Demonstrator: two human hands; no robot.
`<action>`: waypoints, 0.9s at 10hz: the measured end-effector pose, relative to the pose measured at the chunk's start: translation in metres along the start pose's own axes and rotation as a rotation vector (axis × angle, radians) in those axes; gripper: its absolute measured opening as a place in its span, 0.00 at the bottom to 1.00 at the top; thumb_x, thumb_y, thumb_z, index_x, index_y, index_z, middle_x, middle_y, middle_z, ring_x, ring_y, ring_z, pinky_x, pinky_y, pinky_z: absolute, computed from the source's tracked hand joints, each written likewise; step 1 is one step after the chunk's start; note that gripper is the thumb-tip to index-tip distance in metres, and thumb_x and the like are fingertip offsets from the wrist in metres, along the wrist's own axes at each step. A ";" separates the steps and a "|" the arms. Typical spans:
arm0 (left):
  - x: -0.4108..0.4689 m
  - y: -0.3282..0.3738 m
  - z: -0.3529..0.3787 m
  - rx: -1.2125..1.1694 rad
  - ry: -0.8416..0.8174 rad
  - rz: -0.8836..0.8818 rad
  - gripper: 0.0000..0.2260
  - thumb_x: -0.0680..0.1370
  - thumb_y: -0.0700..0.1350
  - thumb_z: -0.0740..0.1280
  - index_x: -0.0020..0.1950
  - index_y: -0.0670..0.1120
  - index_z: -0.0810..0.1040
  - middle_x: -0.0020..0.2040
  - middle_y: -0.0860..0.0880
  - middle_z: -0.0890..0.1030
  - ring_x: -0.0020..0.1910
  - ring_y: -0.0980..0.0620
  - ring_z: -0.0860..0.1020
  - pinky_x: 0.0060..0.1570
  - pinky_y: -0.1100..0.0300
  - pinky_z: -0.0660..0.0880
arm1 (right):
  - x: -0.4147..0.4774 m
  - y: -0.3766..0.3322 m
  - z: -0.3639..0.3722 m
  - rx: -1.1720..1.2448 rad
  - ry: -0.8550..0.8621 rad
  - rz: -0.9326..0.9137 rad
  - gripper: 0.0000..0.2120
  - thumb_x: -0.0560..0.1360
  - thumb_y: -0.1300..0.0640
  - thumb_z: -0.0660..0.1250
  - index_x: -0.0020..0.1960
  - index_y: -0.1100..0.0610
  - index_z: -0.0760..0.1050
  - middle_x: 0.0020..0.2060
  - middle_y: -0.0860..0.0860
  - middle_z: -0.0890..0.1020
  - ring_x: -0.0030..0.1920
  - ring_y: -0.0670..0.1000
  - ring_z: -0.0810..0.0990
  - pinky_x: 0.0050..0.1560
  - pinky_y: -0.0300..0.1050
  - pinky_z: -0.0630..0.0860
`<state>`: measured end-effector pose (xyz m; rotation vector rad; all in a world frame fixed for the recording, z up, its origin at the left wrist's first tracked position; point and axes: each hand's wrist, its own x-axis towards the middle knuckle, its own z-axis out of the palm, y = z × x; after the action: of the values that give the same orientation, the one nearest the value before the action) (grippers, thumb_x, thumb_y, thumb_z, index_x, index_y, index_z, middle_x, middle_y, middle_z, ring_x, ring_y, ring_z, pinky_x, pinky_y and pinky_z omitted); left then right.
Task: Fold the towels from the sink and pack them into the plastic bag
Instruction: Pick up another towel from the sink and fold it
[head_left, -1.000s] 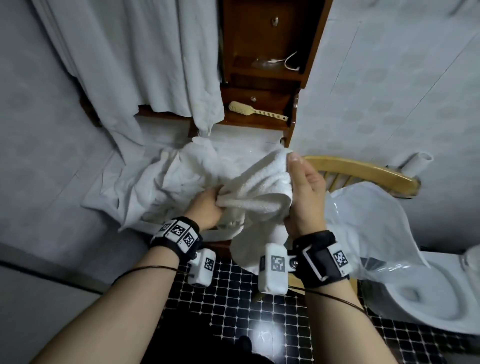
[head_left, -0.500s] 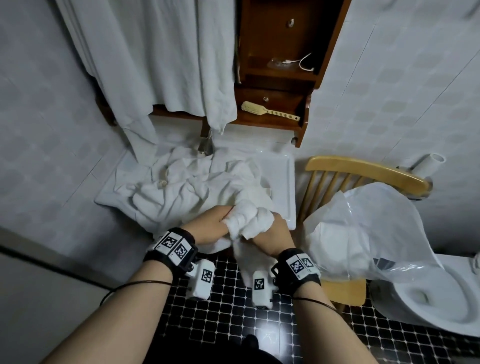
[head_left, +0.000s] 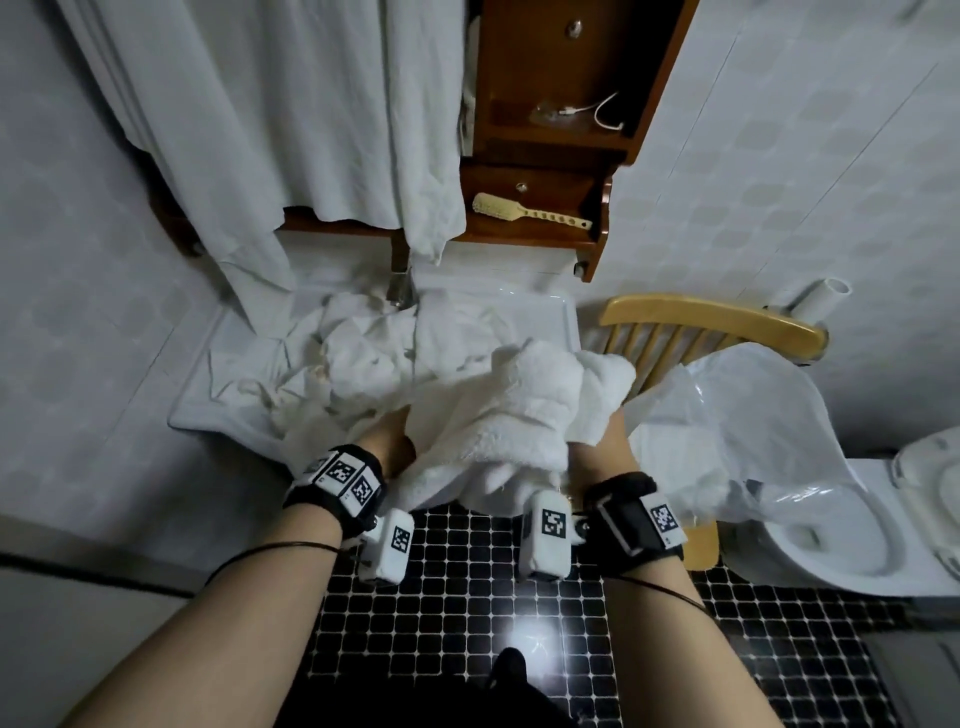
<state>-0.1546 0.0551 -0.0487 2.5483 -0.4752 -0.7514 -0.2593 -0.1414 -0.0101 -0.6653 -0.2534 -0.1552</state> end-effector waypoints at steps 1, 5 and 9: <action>0.000 -0.001 -0.021 -0.216 0.293 0.029 0.17 0.81 0.37 0.65 0.71 0.42 0.72 0.65 0.37 0.80 0.64 0.36 0.79 0.63 0.42 0.76 | 0.009 -0.026 0.028 -1.273 0.546 0.107 0.11 0.76 0.61 0.69 0.36 0.52 0.78 0.27 0.48 0.78 0.28 0.44 0.76 0.30 0.34 0.74; -0.048 -0.007 -0.125 -0.709 1.211 -0.169 0.16 0.83 0.43 0.56 0.68 0.42 0.73 0.65 0.37 0.81 0.62 0.34 0.78 0.55 0.49 0.72 | 0.009 -0.006 0.025 -1.451 0.954 0.200 0.16 0.75 0.53 0.67 0.62 0.55 0.81 0.54 0.58 0.86 0.55 0.63 0.83 0.53 0.49 0.76; -0.054 -0.048 -0.096 -0.477 0.734 -0.045 0.06 0.79 0.52 0.71 0.52 0.51 0.82 0.48 0.49 0.85 0.49 0.44 0.81 0.47 0.53 0.75 | 0.017 0.006 0.065 -1.582 0.638 0.101 0.11 0.77 0.48 0.72 0.58 0.49 0.82 0.48 0.49 0.85 0.53 0.54 0.83 0.52 0.43 0.73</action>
<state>-0.1323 0.1485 0.0233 2.1686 0.0129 0.0906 -0.2537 -0.0971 0.0398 -2.1261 0.6235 -0.4660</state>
